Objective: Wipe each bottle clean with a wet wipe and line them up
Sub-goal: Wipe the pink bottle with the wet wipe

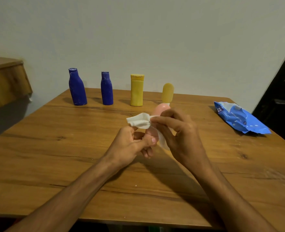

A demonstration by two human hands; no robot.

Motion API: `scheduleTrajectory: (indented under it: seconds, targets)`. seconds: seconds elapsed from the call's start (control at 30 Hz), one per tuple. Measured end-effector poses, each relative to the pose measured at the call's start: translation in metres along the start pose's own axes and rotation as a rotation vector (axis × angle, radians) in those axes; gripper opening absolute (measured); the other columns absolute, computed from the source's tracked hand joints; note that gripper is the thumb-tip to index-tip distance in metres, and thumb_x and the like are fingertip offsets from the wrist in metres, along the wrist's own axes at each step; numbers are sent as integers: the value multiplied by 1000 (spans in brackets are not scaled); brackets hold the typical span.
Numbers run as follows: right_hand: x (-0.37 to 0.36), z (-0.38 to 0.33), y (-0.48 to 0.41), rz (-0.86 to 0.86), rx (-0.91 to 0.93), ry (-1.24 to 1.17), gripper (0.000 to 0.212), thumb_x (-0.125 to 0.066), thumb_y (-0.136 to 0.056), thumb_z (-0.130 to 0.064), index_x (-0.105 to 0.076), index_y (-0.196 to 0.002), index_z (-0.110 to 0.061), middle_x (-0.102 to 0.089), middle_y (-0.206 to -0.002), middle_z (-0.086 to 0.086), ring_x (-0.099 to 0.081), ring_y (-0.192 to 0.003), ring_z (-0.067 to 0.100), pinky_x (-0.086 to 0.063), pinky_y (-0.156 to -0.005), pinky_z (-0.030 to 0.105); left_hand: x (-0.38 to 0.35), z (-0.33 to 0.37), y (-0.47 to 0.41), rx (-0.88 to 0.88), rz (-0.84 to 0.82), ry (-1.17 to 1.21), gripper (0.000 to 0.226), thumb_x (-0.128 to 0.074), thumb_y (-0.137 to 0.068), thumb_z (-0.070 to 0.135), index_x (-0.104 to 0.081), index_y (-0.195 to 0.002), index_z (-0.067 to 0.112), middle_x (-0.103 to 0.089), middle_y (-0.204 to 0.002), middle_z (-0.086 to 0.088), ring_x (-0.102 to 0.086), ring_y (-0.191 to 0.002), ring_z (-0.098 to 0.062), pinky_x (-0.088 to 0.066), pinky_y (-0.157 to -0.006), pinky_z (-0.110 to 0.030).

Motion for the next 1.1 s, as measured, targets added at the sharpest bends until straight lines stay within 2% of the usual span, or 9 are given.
scheduleTrajectory:
  seconds: [0.13, 0.3, 0.43, 0.57, 0.7, 0.8, 0.9, 1.0, 1.1]
  targets:
    - [-4, -3, 4, -120, 62, 91, 19, -71, -83, -16, -75, -102, -13, -64, -98, 2, -55, -92, 19, -32, -72, 21, 3, 1, 0, -17, 53, -71, 5, -65, -88, 5, -65, -93, 8, -71, -80, -20, -69, -70, -30, -57, -62, -30]
    - [2, 2, 0, 16, -28, 135, 28, -60, -88, -30, -74, -104, -13, -65, -102, 3, -57, -91, 23, -32, -74, 25, -3, -1, 0, -9, 13, -27, 29, -67, -87, 6, -59, -115, 8, -70, -86, -22, -66, -66, -24, -55, -59, -27]
    - [-2, -3, 2, -111, 63, 121, 20, -67, -86, -23, -75, -102, -14, -64, -98, 0, -51, -92, 11, -26, -72, 19, 0, -2, 0, -31, 36, -126, 3, -65, -89, 9, -67, -91, 10, -71, -73, -8, -67, -66, -20, -56, -61, -26]
    - [-1, -1, 2, -25, 34, 144, 23, -60, -91, -26, -73, -104, -13, -65, -101, 3, -57, -94, 17, -26, -73, 19, -2, 0, 0, -46, 34, -116, 6, -64, -90, 10, -66, -91, 4, -71, -73, -12, -68, -65, -21, -55, -60, -27]
    - [-3, -4, 3, -113, 111, 142, 30, -53, -89, -36, -75, -99, -19, -64, -98, -3, -54, -93, 11, -21, -73, 23, 0, 2, 1, -40, 54, -104, 7, -64, -89, 4, -65, -88, 10, -71, -79, -19, -68, -72, -32, -56, -60, -26]
    - [0, 1, 2, -6, 58, 161, 28, -56, -89, -35, -74, -102, -18, -66, -100, -2, -58, -90, 16, -24, -74, 28, 0, 1, 0, -13, 6, -49, 14, -64, -89, 4, -64, -102, 10, -72, -84, -16, -68, -70, -30, -56, -62, -30]
    - [9, 7, 0, 146, -25, 152, 23, -63, -90, -30, -74, -104, -16, -67, -101, 0, -60, -90, 18, -36, -75, 37, -2, 0, 0, 19, -43, 12, 40, -66, -87, 3, -55, -124, 14, -71, -92, -23, -67, -69, -28, -55, -63, -34]
    - [12, 13, 0, 217, -76, 120, 21, -69, -88, -21, -73, -108, -15, -67, -99, 2, -61, -90, 19, -44, -74, 49, -1, -1, 0, 12, -50, 19, 48, -68, -86, 4, -52, -131, 10, -72, -95, -21, -68, -70, -29, -56, -67, -39]
    - [15, 17, -1, 275, -127, 10, 21, -66, -90, -22, -71, -109, -15, -66, -99, 1, -61, -90, 17, -50, -74, 51, 0, -1, 1, 30, -47, 49, 57, -71, -82, 11, -49, -134, 10, -72, -95, -19, -68, -71, -29, -56, -68, -40]
Point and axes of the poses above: each hand's wrist, its own y-axis away from the middle knuckle, its own x-axis out of the back of the hand, z = x × y, the point moved 2 cm from there along -y, towards the middle knuckle
